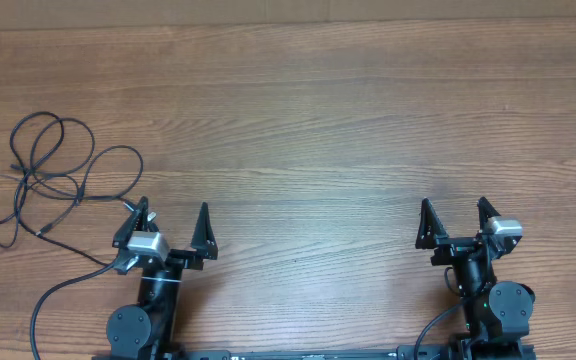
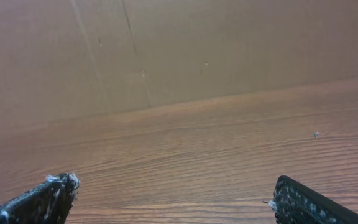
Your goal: Untangle cables
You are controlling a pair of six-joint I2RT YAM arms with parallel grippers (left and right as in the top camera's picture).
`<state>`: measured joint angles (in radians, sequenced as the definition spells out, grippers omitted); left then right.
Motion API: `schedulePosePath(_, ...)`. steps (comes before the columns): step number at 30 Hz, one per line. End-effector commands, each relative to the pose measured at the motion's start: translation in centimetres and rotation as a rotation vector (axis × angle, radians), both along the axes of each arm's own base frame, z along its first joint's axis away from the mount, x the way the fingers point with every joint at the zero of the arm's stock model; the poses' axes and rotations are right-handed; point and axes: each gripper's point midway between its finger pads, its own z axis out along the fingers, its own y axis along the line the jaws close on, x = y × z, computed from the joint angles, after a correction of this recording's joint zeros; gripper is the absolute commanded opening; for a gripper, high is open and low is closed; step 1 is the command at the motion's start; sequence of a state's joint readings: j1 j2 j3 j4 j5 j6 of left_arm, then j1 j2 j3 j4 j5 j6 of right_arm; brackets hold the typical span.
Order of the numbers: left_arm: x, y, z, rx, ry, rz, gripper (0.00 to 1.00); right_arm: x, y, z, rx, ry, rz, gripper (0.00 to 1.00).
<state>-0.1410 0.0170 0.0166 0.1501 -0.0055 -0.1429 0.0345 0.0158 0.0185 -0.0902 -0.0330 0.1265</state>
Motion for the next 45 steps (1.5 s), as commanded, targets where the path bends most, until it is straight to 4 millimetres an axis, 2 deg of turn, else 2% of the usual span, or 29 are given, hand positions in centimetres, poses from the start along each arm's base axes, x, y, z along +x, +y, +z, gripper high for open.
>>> schedulePosePath(1,0.0,0.0,-0.3,0.072,-0.01,0.002,1.0,0.0,-0.1,-0.3,-0.005,0.0,-0.007,1.0)
schedulePosePath(3,0.2,0.5,-1.3,0.076,0.032,0.019,1.0,0.0,-0.1,-0.3,-0.005,0.0,-0.008,1.0)
schedulePosePath(8,0.3,1.5,-6.0,0.093,0.224,0.055,0.99,0.0,-0.1,-0.3,-0.005,0.0,-0.007,1.0)
schedulePosePath(45,0.4,1.8,-5.9,0.091,0.219,0.07,1.0,0.0,-0.1,-0.3,-0.005,0.0,-0.007,1.0)
